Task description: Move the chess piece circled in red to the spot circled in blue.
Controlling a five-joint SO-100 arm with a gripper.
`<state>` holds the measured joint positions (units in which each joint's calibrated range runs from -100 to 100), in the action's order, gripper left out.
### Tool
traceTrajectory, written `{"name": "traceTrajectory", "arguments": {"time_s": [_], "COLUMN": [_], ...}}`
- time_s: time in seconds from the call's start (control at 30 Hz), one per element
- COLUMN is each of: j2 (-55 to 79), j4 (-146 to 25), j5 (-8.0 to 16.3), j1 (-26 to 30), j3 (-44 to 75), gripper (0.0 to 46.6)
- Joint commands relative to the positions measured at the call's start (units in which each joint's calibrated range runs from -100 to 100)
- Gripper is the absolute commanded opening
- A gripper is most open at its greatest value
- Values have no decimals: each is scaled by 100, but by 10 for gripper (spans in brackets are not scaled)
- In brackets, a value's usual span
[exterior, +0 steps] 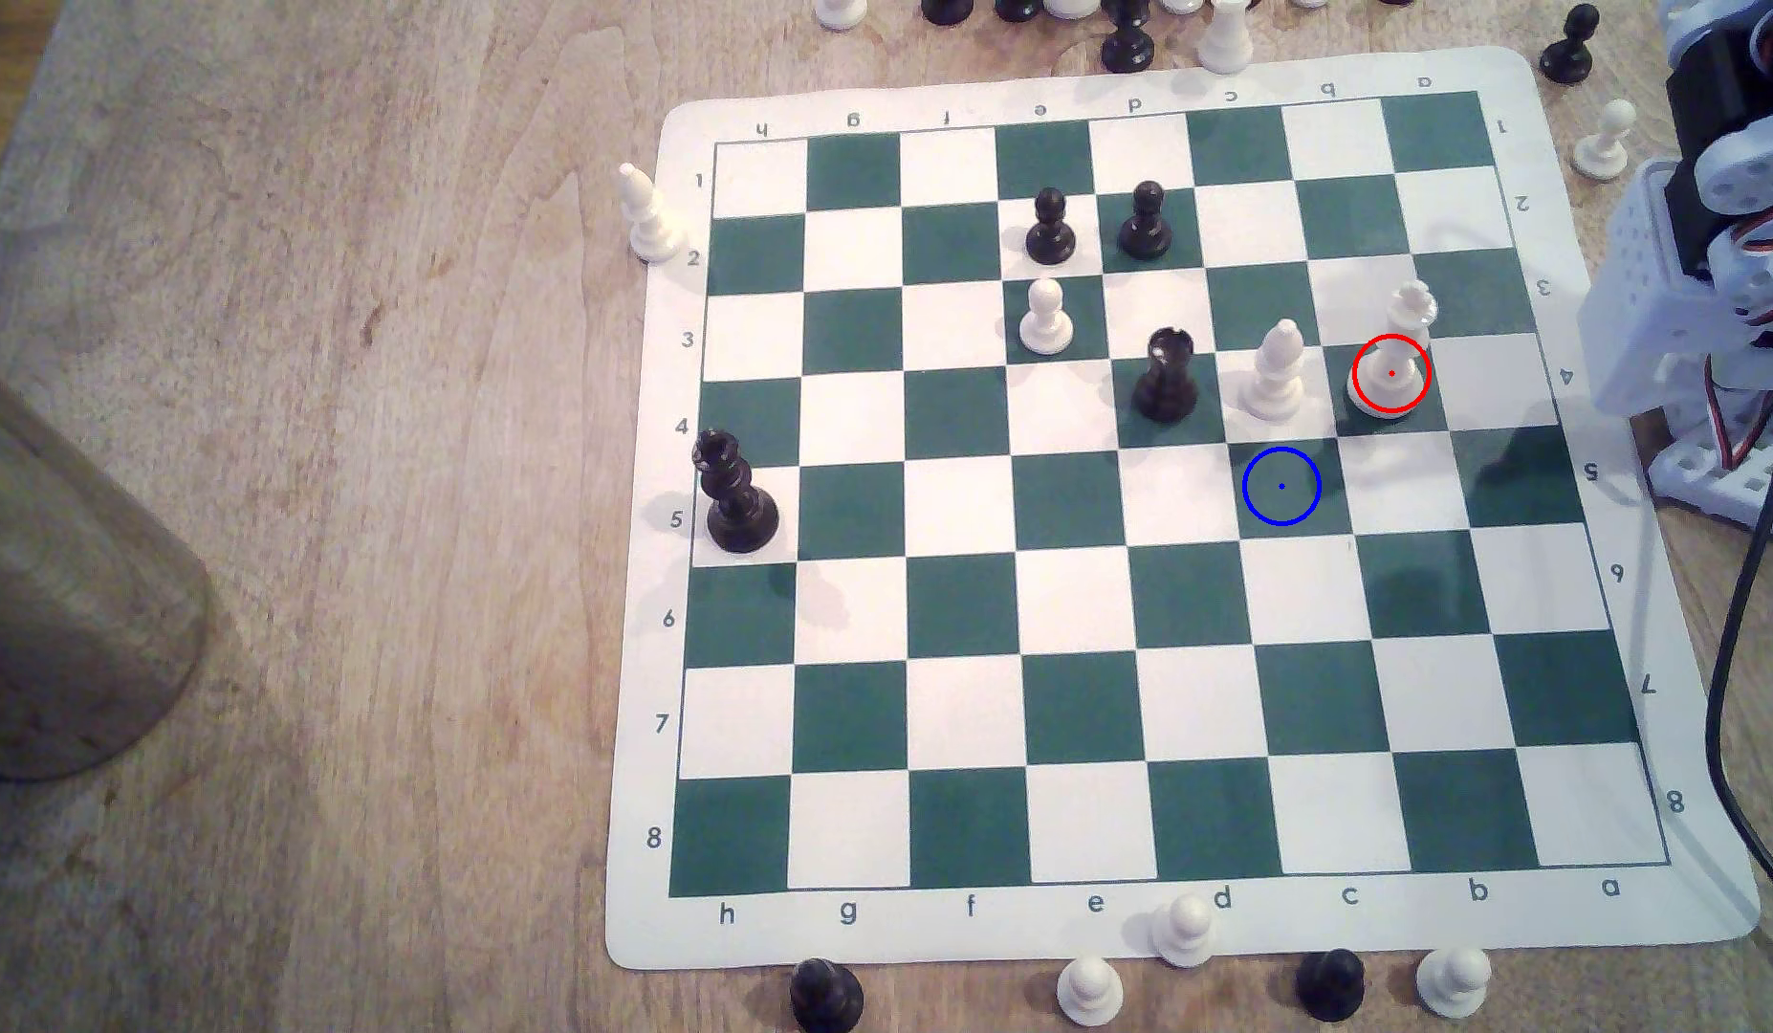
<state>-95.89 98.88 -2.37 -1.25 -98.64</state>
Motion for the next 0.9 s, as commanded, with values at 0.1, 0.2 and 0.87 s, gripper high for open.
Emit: {"name": "traceTrajectory", "arguments": {"time_s": [0.1,0.2,0.87], "j2": [14,14,39], "j4": [-2141,-4491,-15736], "j5": [5,39,107], "j1": [-12,-43,-669], "j3": [127,717,4561], "gripper": [2,2,2]}}
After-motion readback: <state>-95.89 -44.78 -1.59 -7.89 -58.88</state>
